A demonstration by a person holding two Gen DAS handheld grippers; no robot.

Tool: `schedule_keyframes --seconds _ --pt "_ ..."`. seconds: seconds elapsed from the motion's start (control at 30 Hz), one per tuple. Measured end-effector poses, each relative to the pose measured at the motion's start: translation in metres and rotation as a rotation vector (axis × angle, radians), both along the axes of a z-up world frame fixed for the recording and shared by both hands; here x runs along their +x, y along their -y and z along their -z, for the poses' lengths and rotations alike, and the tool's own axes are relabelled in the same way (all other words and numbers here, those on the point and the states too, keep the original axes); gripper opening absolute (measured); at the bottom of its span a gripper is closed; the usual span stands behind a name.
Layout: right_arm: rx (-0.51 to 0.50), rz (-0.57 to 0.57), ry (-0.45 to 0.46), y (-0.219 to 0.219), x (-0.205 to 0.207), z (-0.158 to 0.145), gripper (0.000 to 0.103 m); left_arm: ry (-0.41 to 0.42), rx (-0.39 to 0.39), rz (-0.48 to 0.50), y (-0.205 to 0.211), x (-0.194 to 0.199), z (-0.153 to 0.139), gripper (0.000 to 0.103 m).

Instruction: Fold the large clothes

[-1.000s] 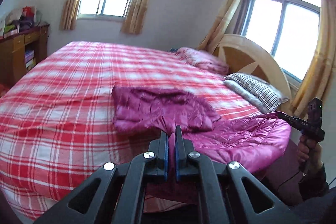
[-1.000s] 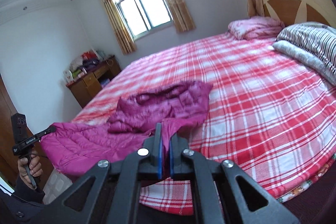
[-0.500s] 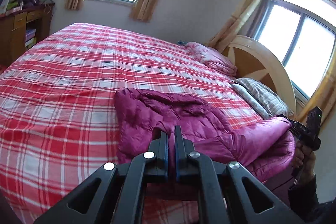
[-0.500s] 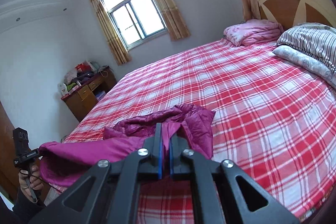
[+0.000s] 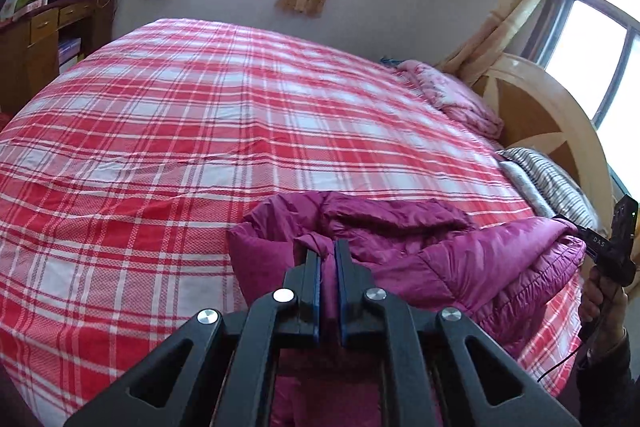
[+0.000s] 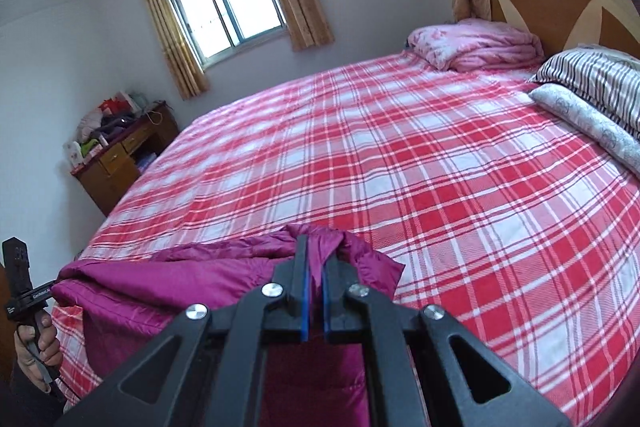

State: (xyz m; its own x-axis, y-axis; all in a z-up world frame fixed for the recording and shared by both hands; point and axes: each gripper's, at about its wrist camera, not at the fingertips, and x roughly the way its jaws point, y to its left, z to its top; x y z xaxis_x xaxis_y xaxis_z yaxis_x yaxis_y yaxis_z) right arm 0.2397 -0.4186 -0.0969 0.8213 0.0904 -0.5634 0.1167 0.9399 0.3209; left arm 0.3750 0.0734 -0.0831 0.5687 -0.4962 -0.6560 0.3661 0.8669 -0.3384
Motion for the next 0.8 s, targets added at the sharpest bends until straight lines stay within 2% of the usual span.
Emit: schedule_keyframes --seconds 0.1,0.2,0.27,0.3,0.33,0.4,0.43,0.5,0.6,0.7,0.73,0.77,0.8 --pt "-0.003 -0.002 -0.035 0.001 0.016 0.012 0.006 -0.016 -0.002 -0.041 -0.003 0.007 0.001 0.011" --pt "-0.022 0.004 -0.069 0.002 0.03 0.023 0.006 0.052 -0.024 -0.076 -0.01 0.004 -0.012 0.015" --pt "-0.012 0.006 -0.093 0.004 0.041 0.029 0.006 0.146 0.039 -0.17 -0.014 -0.002 -0.026 0.038" --pt "-0.005 0.003 -0.106 0.004 0.047 0.033 0.006 0.192 0.078 -0.214 -0.014 -0.005 -0.032 0.07" --pt "-0.003 0.001 -0.119 0.004 0.052 0.037 0.006 0.254 0.097 -0.263 -0.016 -0.013 -0.04 0.09" --pt "-0.01 -0.005 -0.137 0.003 0.06 0.043 0.006 0.352 0.06 -0.281 -0.015 -0.025 -0.048 0.092" --pt "-0.017 -0.006 -0.145 0.001 0.064 0.047 0.006 0.377 0.061 -0.245 -0.005 -0.027 -0.05 0.093" --pt "-0.025 -0.007 -0.153 -0.001 0.071 0.052 0.006 0.383 0.121 -0.189 0.023 -0.02 -0.045 0.093" --pt "-0.011 0.001 -0.162 0.0 0.078 0.057 0.007 0.38 0.199 -0.1 0.068 -0.01 -0.022 0.093" --pt "0.02 0.009 -0.184 0.003 0.086 0.063 0.01 0.319 0.294 -0.076 0.1 0.001 0.013 0.093" --pt "0.03 0.017 -0.187 0.004 0.087 0.063 0.018 0.299 0.338 -0.087 0.108 0.006 0.026 0.093" --pt "0.035 0.023 -0.183 0.004 0.086 0.061 0.03 0.28 0.389 -0.114 0.113 0.012 0.038 0.093" --pt "0.032 0.035 -0.171 0.003 0.083 0.057 0.036 0.26 0.432 -0.143 0.116 0.018 0.049 0.093"
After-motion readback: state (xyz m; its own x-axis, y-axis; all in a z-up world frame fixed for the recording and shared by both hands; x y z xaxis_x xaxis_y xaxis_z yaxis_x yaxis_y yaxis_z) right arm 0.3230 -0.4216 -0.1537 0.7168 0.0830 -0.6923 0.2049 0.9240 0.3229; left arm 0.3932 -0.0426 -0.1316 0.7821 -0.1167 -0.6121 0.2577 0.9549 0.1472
